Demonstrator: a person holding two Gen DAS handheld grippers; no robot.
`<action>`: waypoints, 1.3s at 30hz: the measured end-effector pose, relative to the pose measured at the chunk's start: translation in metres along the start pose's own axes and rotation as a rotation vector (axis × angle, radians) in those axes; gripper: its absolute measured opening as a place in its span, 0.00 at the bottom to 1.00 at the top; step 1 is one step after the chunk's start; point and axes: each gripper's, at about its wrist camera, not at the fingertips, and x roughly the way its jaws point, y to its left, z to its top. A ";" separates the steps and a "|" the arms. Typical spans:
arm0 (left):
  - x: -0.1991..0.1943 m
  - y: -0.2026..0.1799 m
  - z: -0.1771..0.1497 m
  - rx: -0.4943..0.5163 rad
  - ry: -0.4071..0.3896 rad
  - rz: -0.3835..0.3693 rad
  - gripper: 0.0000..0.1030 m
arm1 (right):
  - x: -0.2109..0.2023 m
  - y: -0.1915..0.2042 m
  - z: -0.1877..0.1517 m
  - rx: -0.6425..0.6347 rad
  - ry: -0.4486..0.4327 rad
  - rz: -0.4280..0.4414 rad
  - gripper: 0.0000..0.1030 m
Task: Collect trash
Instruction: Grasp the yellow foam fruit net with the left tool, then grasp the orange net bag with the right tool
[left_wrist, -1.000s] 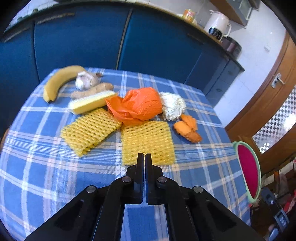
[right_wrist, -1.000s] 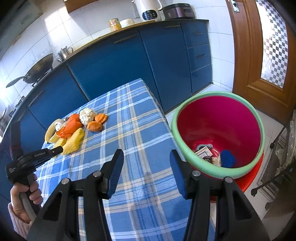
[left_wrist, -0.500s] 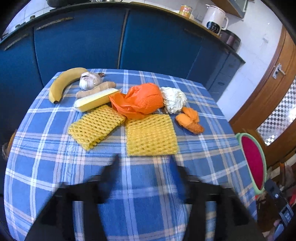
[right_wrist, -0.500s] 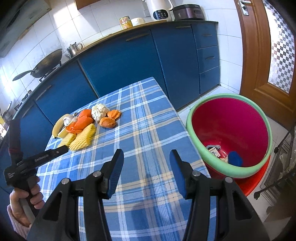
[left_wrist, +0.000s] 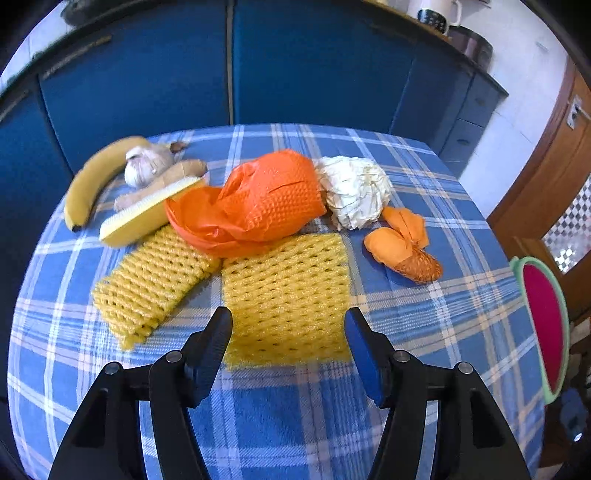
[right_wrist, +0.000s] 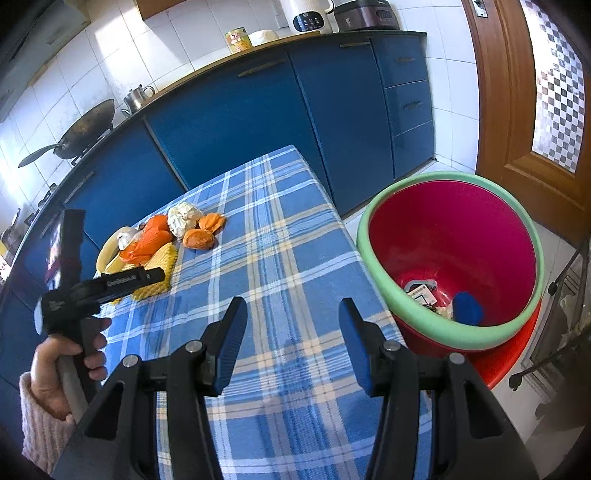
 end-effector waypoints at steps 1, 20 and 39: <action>0.000 -0.001 -0.001 0.003 -0.007 0.004 0.59 | 0.001 -0.001 0.000 0.001 0.001 -0.001 0.52; -0.066 0.033 -0.019 -0.049 -0.111 -0.139 0.15 | 0.011 0.019 0.005 -0.034 0.032 0.008 0.52; -0.064 0.110 0.001 -0.175 -0.166 -0.034 0.15 | 0.082 0.116 0.033 -0.264 0.139 0.048 0.52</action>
